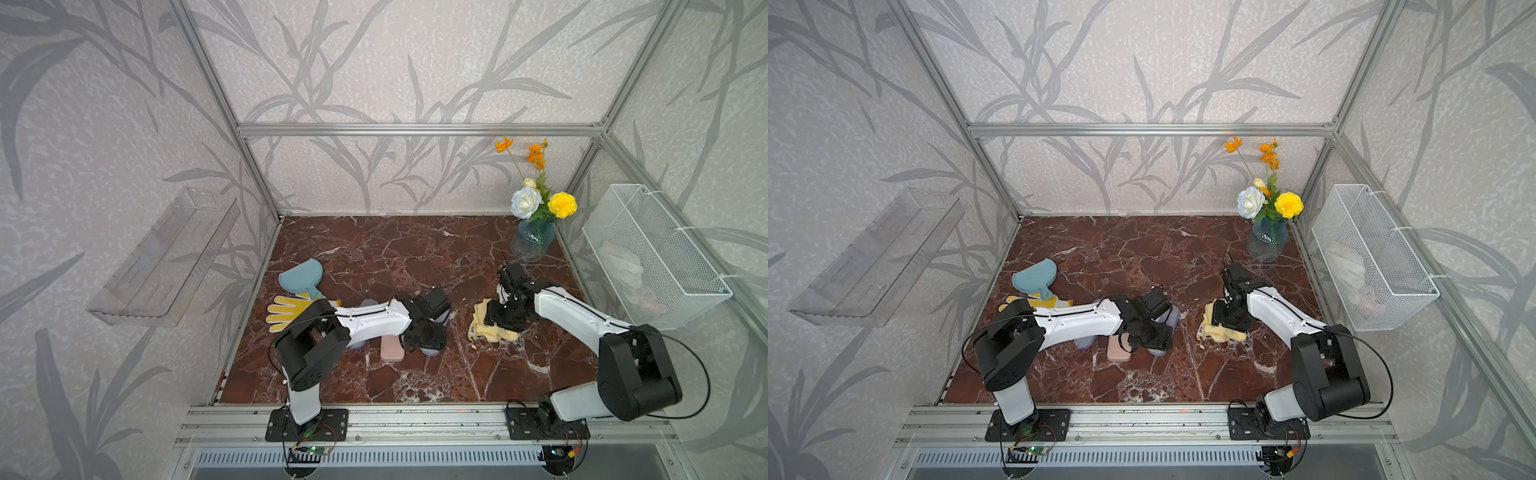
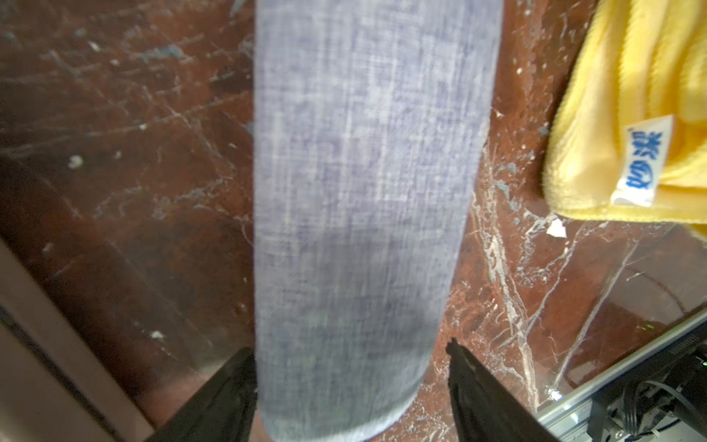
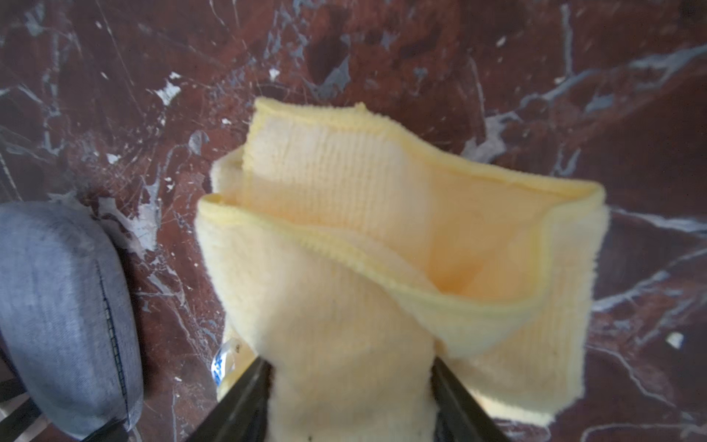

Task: Wipe the eyeglass case
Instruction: Place the cleaning item at the center of the board.

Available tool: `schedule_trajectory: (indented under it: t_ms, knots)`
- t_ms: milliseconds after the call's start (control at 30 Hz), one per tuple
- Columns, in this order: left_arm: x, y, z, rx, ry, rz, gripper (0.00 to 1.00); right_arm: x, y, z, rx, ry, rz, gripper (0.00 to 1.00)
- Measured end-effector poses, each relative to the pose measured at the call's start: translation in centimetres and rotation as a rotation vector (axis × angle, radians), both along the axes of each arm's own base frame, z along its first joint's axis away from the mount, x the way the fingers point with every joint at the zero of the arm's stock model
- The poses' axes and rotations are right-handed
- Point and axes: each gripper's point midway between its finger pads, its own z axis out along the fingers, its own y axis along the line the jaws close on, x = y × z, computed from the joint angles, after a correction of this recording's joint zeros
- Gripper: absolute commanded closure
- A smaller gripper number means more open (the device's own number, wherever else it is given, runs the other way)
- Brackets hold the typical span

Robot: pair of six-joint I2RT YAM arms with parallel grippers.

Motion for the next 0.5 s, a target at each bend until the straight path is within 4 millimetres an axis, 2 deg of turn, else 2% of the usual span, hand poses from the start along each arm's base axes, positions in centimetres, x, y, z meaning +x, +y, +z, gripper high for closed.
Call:
schedule_trajectory:
  t_ms: [267,367,500]
  knots:
    - [0.1,-0.5,3.5,-0.069,-0.063,-0.014,0.21,1.6,-0.7,4.5,-0.066,-0.087,0.066,0.26]
    - [0.5,0.1,4.9,-0.068,-0.117,-0.018,0.2,1.4,-0.9,5.6,-0.063,-0.132,0.072,0.31]
    - [1.4,1.0,7.0,-0.068,-0.226,-0.039,0.18,0.7,-1.1,6.7,-0.057,-0.191,0.066,0.31]
